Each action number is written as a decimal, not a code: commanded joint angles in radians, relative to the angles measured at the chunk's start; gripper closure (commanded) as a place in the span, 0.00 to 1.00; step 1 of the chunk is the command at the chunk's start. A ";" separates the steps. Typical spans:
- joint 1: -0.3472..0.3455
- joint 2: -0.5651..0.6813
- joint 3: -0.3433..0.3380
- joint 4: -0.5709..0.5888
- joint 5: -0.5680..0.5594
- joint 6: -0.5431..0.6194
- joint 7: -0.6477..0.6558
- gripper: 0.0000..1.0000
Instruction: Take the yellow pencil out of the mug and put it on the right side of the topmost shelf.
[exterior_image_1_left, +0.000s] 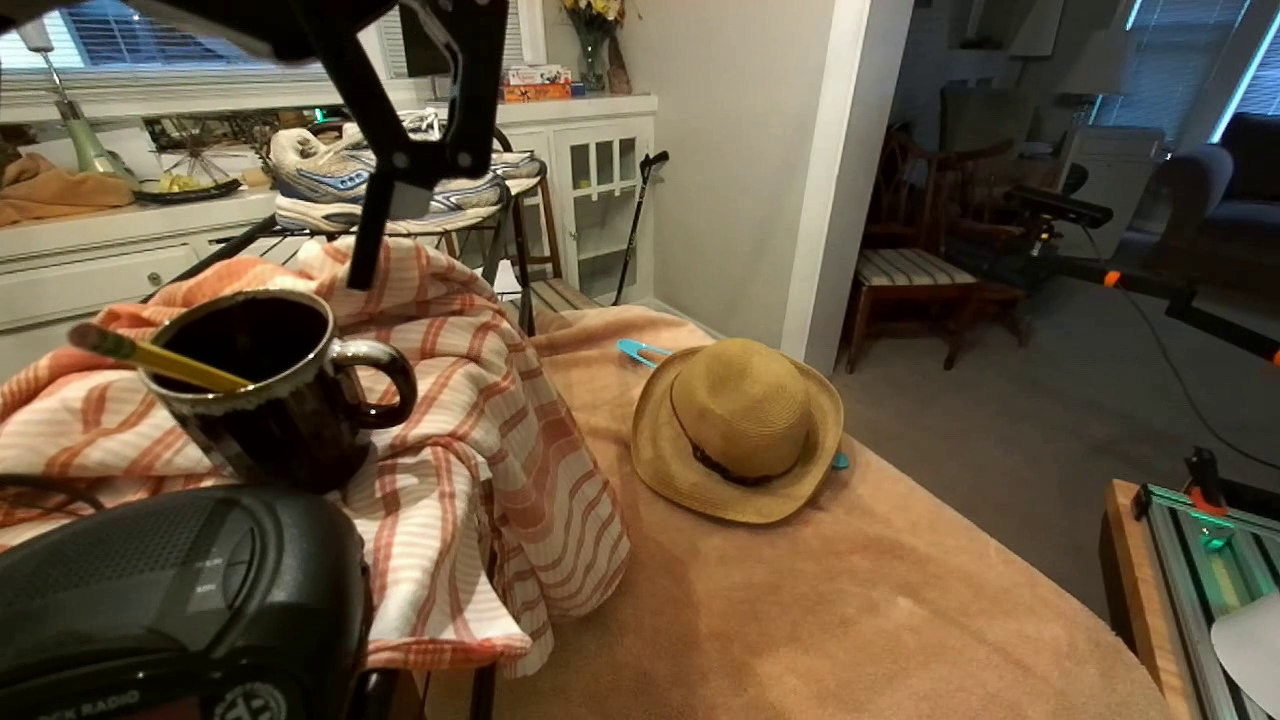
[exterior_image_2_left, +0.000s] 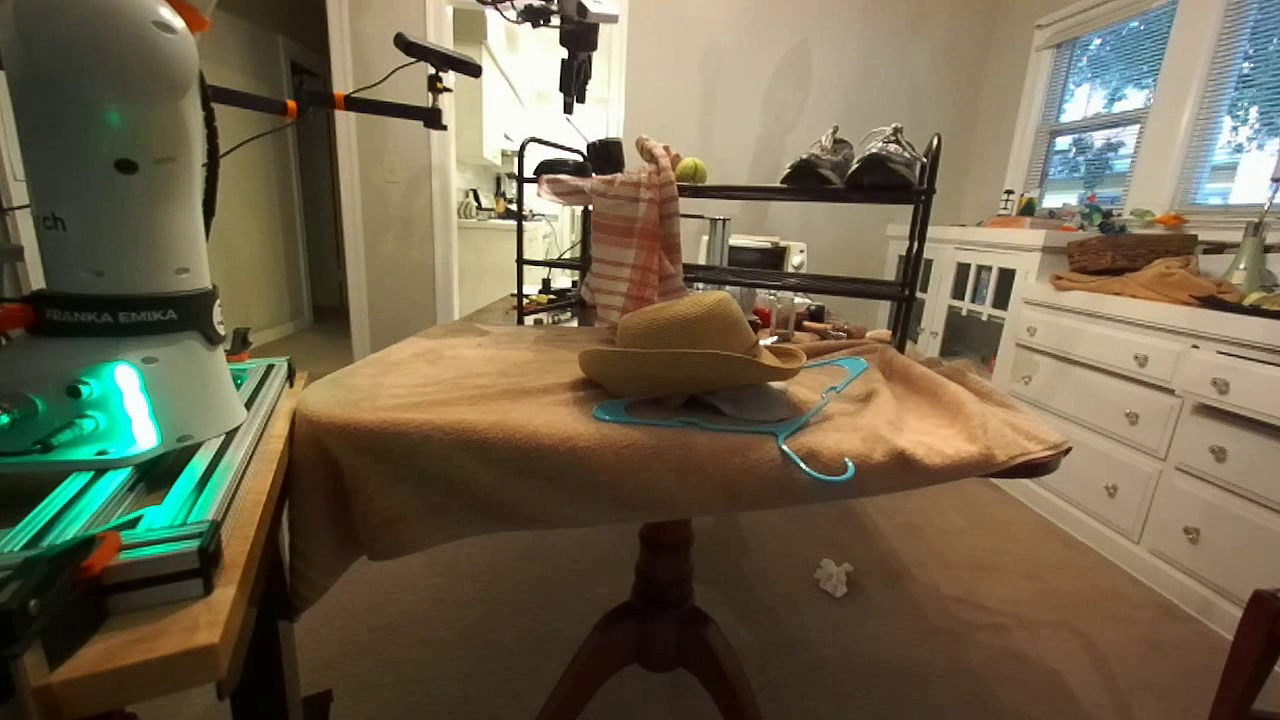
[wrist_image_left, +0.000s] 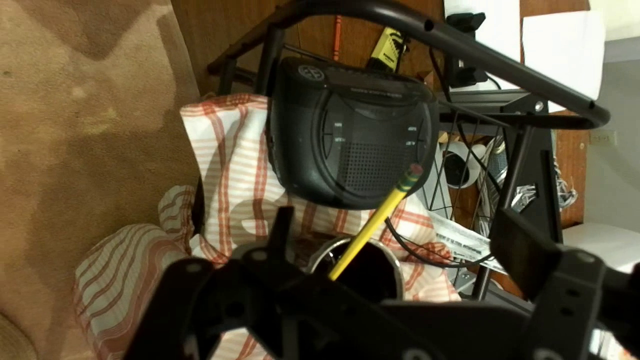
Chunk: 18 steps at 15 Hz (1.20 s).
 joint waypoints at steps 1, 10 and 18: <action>0.020 0.031 -0.010 0.080 0.022 -0.107 -0.004 0.00; 0.017 0.085 -0.002 0.124 0.009 -0.130 0.009 0.03; 0.023 0.135 0.008 0.179 0.009 -0.127 0.011 0.38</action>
